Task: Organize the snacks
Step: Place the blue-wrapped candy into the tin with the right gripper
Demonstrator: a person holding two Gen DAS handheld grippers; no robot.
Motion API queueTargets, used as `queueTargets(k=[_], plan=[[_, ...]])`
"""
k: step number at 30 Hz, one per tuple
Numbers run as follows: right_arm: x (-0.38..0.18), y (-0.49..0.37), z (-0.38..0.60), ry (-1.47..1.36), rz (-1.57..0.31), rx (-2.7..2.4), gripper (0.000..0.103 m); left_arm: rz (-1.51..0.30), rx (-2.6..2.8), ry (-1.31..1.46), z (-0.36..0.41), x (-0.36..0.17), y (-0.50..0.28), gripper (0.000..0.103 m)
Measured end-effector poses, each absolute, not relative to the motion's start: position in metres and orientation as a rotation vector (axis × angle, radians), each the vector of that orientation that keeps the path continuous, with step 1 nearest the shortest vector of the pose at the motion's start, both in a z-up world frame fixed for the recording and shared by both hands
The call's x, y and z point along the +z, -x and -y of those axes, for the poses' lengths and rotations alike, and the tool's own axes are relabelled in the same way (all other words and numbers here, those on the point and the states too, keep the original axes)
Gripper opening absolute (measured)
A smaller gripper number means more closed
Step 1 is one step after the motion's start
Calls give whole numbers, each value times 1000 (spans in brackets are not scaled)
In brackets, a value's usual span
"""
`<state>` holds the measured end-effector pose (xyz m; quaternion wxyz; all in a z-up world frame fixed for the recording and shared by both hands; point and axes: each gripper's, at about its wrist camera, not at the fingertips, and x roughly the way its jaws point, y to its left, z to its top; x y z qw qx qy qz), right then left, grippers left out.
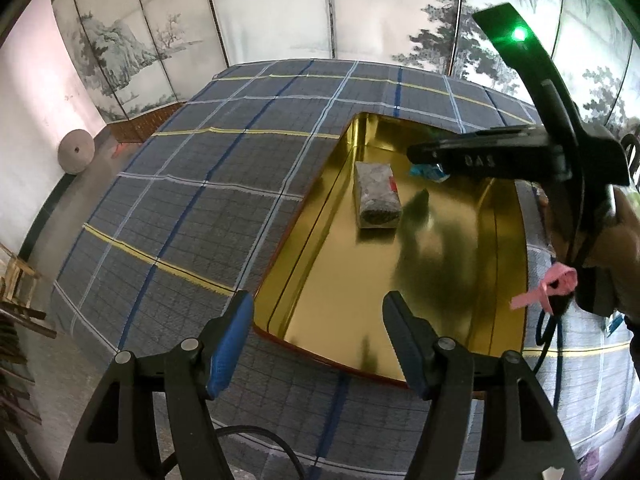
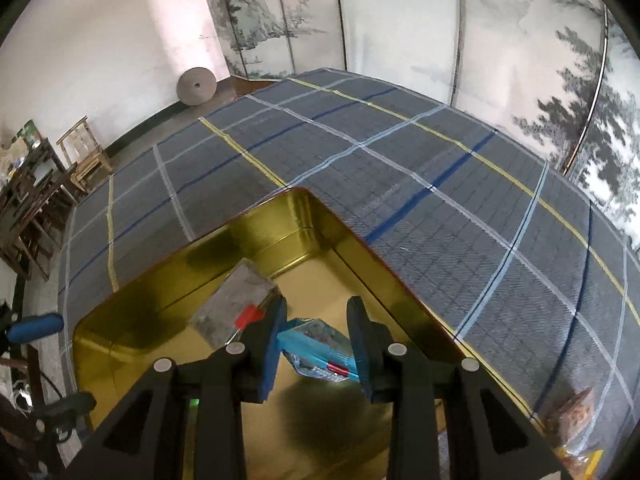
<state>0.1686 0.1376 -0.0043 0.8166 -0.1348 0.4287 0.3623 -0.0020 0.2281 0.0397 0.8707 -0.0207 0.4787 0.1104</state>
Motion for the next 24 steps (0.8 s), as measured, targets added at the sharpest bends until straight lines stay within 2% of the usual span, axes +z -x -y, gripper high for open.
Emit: queueTargets(k=[14, 17, 24], plan=[[16, -165, -131, 155, -838, 806, 36, -1025, 236, 29, -228, 32, 0, 63], [27, -153, -120, 117, -811, 825, 39, -1027, 237, 27, -227, 33, 2, 63], [49, -91, -40, 20, -718, 782, 46, -1005, 241, -5, -218, 43, 11, 63]])
